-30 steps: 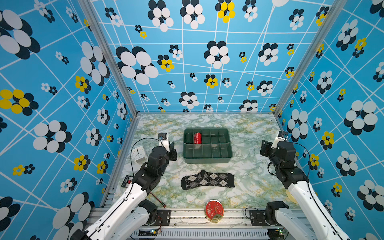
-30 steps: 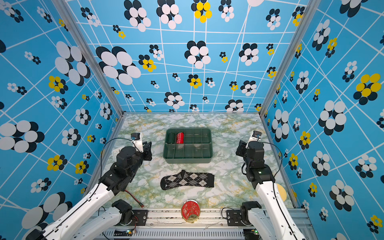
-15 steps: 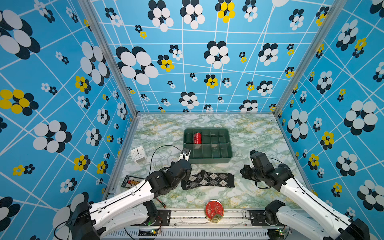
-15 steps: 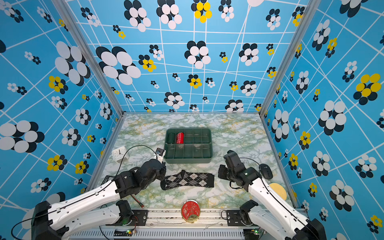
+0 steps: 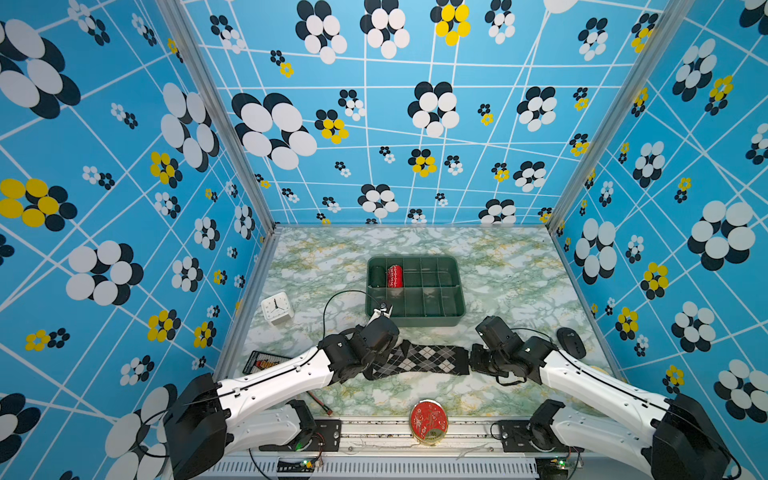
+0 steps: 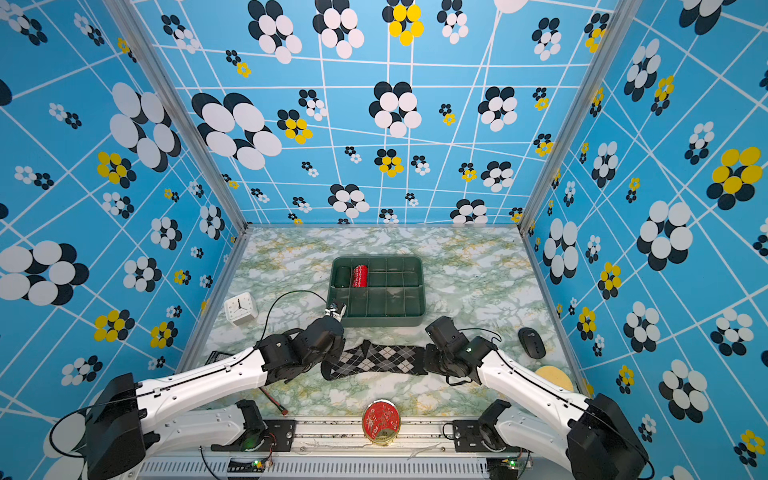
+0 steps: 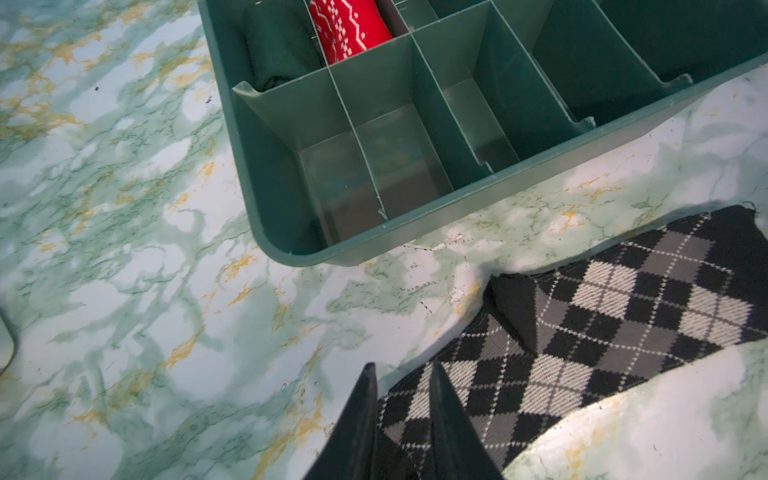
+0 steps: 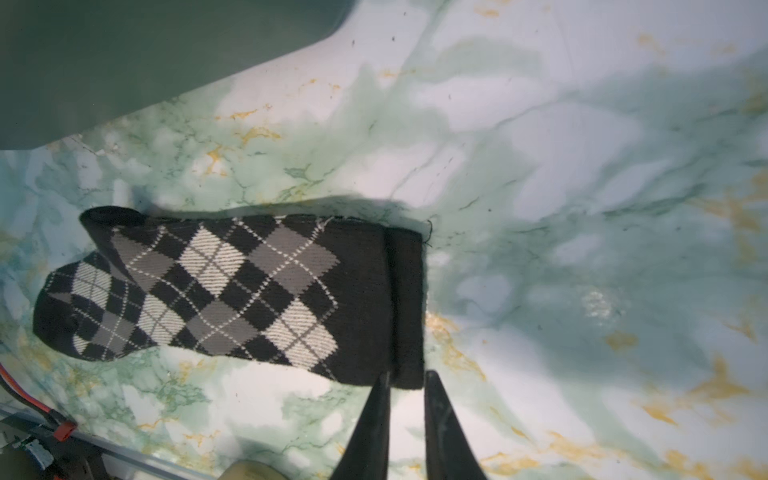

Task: Roll the socks
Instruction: 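Reach both grippers down to the two ends of the argyle sock, then pinch the sock toe with the left gripper and the cuff with the right gripper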

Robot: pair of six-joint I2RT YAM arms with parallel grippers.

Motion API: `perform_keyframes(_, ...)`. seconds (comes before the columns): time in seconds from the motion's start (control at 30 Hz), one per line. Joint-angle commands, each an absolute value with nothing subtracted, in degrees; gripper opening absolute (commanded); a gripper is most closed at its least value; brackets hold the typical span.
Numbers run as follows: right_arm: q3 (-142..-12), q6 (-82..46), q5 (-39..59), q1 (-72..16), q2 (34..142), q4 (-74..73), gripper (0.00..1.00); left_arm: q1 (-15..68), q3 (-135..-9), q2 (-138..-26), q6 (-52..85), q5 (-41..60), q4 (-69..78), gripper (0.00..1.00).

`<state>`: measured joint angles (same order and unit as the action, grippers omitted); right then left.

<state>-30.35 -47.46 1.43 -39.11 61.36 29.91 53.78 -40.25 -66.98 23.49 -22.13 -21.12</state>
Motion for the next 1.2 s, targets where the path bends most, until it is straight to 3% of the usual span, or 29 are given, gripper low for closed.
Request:
perform_keyframes(0.0, -29.8, -48.72, 0.4, -39.64, 62.45, 27.93, 0.19, 52.75, -41.62, -69.21, 24.85, -18.06, -19.03, 0.26)
perform_keyframes(0.33, -30.0, -48.43, -0.85, -39.58, 66.04, 25.78, 0.2, 52.64, -43.94, -75.5, 24.48, -14.33, -16.7, 0.25)
perform_keyframes(1.17, -29.09, -47.83, -1.93, -39.61, 72.58, 21.09, 0.18, 51.77, -43.18, -75.06, 24.31, -13.36, -15.91, 0.25)
